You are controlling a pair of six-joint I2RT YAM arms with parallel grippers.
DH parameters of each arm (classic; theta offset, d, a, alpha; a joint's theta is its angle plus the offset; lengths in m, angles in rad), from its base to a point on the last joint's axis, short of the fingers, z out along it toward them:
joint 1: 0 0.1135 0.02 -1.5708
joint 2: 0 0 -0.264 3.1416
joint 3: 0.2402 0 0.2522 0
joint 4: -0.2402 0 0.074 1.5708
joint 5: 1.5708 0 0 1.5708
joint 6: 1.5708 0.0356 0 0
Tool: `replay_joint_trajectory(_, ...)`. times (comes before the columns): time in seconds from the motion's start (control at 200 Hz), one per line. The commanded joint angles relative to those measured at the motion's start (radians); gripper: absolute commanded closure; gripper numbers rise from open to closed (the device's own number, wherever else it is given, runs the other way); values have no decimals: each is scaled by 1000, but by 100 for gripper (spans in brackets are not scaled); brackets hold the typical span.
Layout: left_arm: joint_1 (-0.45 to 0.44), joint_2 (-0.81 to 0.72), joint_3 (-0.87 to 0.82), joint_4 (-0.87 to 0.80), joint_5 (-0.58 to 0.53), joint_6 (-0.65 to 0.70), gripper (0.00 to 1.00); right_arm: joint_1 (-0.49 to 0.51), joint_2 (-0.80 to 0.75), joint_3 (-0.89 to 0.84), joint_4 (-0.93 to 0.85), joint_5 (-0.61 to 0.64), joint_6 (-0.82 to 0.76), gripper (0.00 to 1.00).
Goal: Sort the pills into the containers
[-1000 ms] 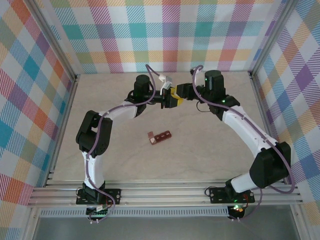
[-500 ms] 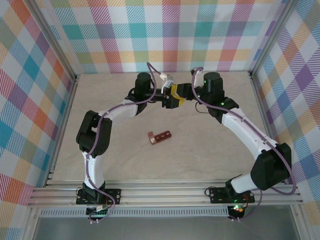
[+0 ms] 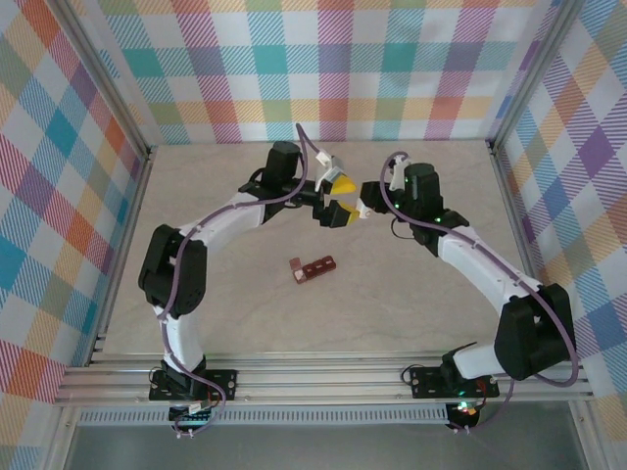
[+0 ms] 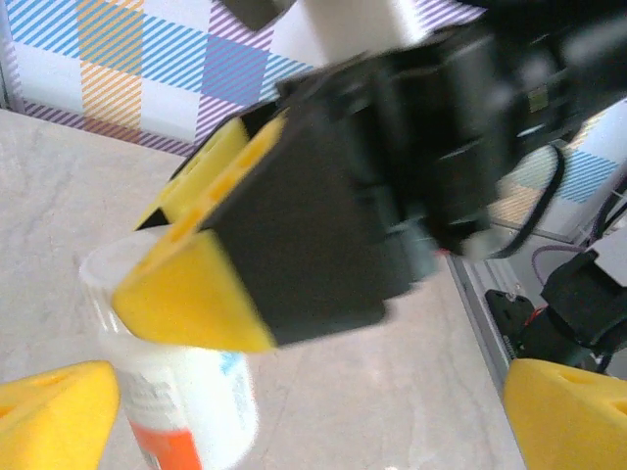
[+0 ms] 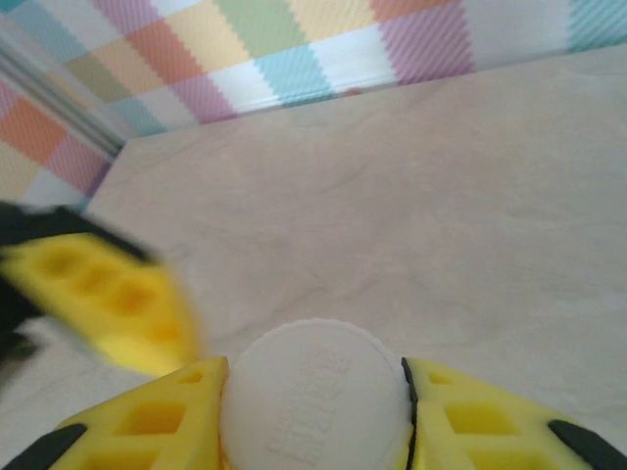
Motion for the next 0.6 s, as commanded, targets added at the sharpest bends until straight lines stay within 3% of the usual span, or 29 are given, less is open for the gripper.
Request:
replay_joint_trajectory(0.0,-5,-88,-32,-53,-21,27,0,-16,-34,-63,79,73,-2,74)
replay_joint_trajectory(0.435,9,-177,-175,82,-325,-193,0,-13,-31,-336,342,194,-37,74)
replay_joint_trajectory(0.595,15,-209,-202,89,-443,-233,0,31,20,-392,429,271,-49,74)
